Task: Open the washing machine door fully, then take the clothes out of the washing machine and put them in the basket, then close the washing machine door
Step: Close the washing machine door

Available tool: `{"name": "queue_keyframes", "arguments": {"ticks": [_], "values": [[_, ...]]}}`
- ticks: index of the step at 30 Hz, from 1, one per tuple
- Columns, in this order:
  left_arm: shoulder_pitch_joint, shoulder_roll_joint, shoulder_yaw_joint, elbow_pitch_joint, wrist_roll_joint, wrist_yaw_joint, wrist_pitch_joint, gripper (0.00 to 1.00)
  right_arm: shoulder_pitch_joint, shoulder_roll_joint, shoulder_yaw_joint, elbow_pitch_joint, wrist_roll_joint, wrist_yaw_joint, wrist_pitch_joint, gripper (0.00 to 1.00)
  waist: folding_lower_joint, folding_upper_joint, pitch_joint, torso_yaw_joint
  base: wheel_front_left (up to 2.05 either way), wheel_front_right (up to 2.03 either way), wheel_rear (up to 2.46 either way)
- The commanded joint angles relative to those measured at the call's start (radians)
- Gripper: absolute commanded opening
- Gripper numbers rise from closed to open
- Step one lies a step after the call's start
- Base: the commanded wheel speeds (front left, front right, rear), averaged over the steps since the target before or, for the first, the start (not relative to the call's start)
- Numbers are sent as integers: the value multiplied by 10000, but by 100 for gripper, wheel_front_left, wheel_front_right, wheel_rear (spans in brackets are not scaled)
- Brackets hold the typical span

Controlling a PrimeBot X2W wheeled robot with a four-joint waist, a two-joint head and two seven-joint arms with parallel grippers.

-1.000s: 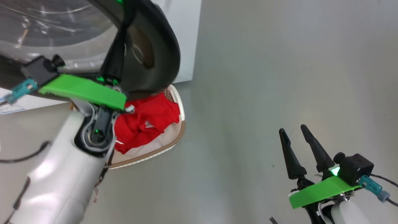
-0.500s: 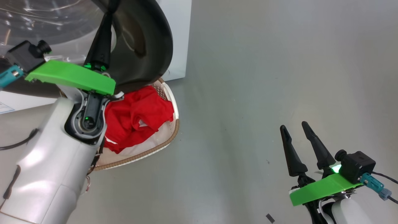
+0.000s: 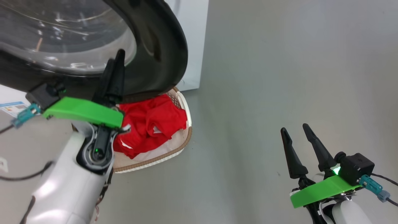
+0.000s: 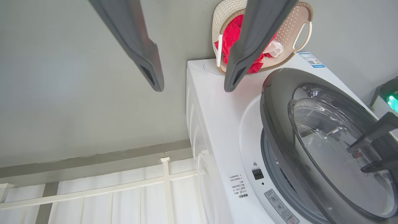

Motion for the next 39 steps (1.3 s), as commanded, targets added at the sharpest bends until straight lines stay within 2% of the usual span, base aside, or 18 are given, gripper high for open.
{"name": "queue_keyframes", "arguments": {"ticks": [1, 17, 31, 39], "values": [[77, 284, 382, -276, 151, -58, -77, 100, 134, -15, 139, -183, -164, 73, -65, 100, -1, 0, -189, 181, 0, 0, 0], [2518, 87, 1493, -680, 1508, -58, -77, 100, 766, -37, -54, -94, -554, 73, -65, 100, -1, 0, -1055, 879, 0, 0, 0], [4800, 193, 2431, -1156, 3607, -58, -78, 100, 1261, -244, -210, -107, -583, 73, -65, 100, -1, 0, -1503, 1174, 0, 0, 0], [5814, 22, 3139, -1452, 4634, -58, -78, 100, 1546, -326, -357, -132, -583, 73, -65, 100, -1, 0, -1697, 1199, 0, 0, 0]]}}
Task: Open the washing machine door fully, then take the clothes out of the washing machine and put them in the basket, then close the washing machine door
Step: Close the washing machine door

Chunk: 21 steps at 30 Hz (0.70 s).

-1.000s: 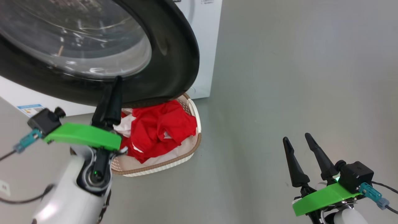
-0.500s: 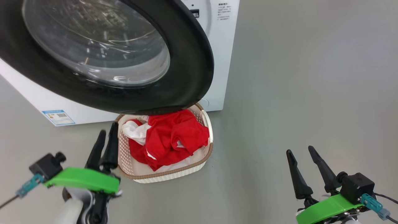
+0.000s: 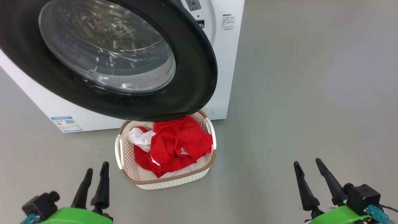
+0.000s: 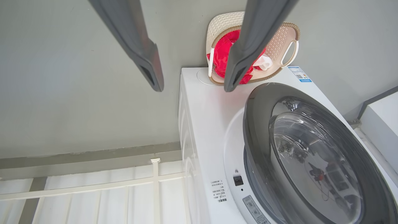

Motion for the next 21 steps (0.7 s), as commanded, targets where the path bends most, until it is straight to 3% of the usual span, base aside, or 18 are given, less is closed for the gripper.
{"name": "queue_keyframes", "arguments": {"ticks": [1, 8, 12, 21], "values": [[46, 151, 485, -332, 284, -56, -80, 100, 25, -171, 173, -242, -85, 73, -65, 100, 0, 0, -51, 11, 0, 0, 0], [813, -63, 1146, -714, 1607, -56, -80, 100, 320, -200, 44, -276, -102, 73, -65, 100, 0, 0, -210, 65, 0, 0, 0], [1142, -52, 1283, -1026, 2884, -56, -80, 100, 442, -215, -69, -317, -100, 73, -65, 100, 0, 0, -245, 103, 0, 0, 0], [1646, -542, 1916, -1608, 4062, -56, -80, 100, 641, -214, -190, -366, -132, 73, -65, 100, 0, 0, -379, 158, 0, 0, 0]]}}
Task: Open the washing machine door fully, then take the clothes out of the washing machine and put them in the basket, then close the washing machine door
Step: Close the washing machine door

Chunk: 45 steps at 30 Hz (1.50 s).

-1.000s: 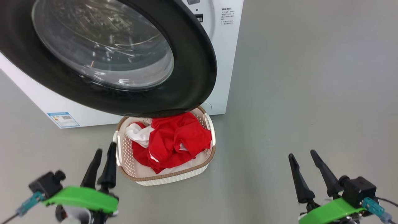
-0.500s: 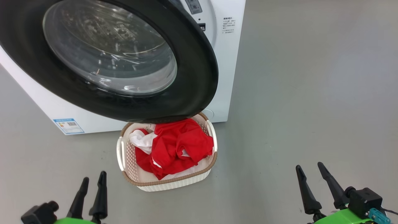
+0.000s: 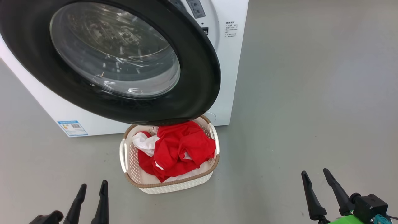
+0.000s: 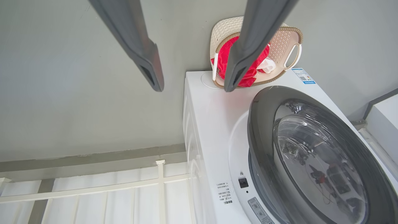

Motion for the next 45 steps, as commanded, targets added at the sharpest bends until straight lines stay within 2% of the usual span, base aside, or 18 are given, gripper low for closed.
{"name": "queue_keyframes", "arguments": {"ticks": [1, 15, 38, 39, 40, 41, 42, 45], "values": [[-59, 79, 439, -347, 228, -54, -80, 100, -33, -180, 146, -284, -124, 73, -65, 100, 0, -1, -22, 21, 0, 0, 0], [519, -220, 1172, -1061, 2281, -54, -80, 100, 214, -215, 47, -402, -147, 73, -65, 100, 0, -1, -213, 93, 0, 0, 0], [764, -513, 1299, -1323, 2580, -54, -80, 100, 299, -234, -9, -503, -128, 73, -65, 100, 0, -1, -222, 213, 0, 0, 0], [746, -513, 1289, -1315, 2573, -54, -80, 100, 289, -231, -1, -508, -120, 73, -65, 84, 0, -1, -206, 231, 0, 0, 0], [722, -513, 1271, -1307, 2566, -54, -80, 100, 270, -227, 19, -510, -106, 73, -65, 51, 0, -1, -190, 257, 0, 0, 0], [705, -519, 1248, -1311, 2572, -54, -80, 100, 254, -224, 46, -515, -94, 73, -65, 31, 0, -1, -177, 287, 0, 0, 0], [684, -529, 1223, -1326, 2580, -54, -80, 100, 233, -223, 76, -527, -84, 73, -65, 0, 0, -1, -132, 328, 0, 0, 0], [569, -565, 1134, -1317, 2575, -54, -80, 100, 93, -224, 175, -538, -42, 73, -65, 0, 0, -1, 10, 477, 0, 0, 0]]}}
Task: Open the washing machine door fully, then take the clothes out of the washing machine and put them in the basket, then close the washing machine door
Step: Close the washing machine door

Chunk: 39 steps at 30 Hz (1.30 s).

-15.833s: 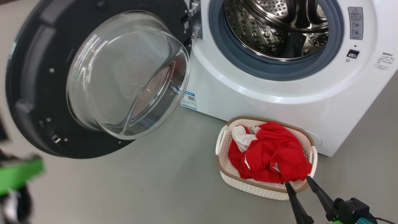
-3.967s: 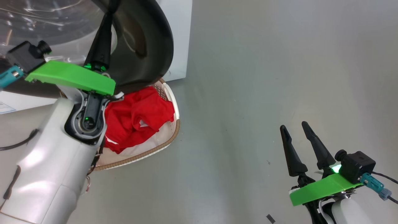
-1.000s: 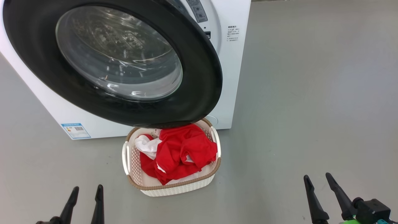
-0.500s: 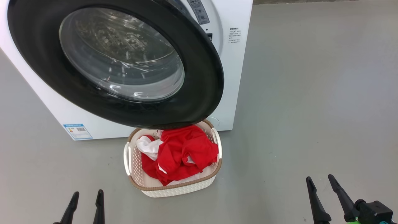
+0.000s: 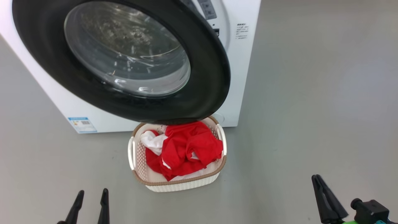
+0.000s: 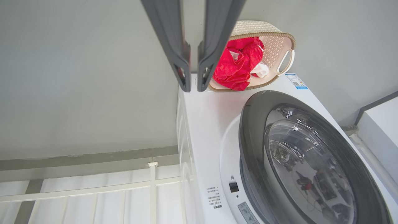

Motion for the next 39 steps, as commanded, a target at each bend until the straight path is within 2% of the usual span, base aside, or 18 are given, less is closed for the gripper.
{"name": "queue_keyframes", "arguments": {"ticks": [1, 15, 39], "values": [[-399, 41, 287, -240, 45, -52, -80, 100, -366, -198, 273, -266, 27, 73, -65, 0, 0, -1, 136, 140, 0, 0, 0], [-1107, -112, -71, -223, -191, -52, -80, 100, -2391, -153, 1027, -98, 163, 73, -65, 0, 0, -1, 1136, 1048, 0, 0, 0], [-2350, -117, -989, -278, -979, -52, -80, 100, -5136, -511, 1222, 290, 109, 73, -65, 0, 0, -1, 2784, 2225, 0, 0, 0]]}}
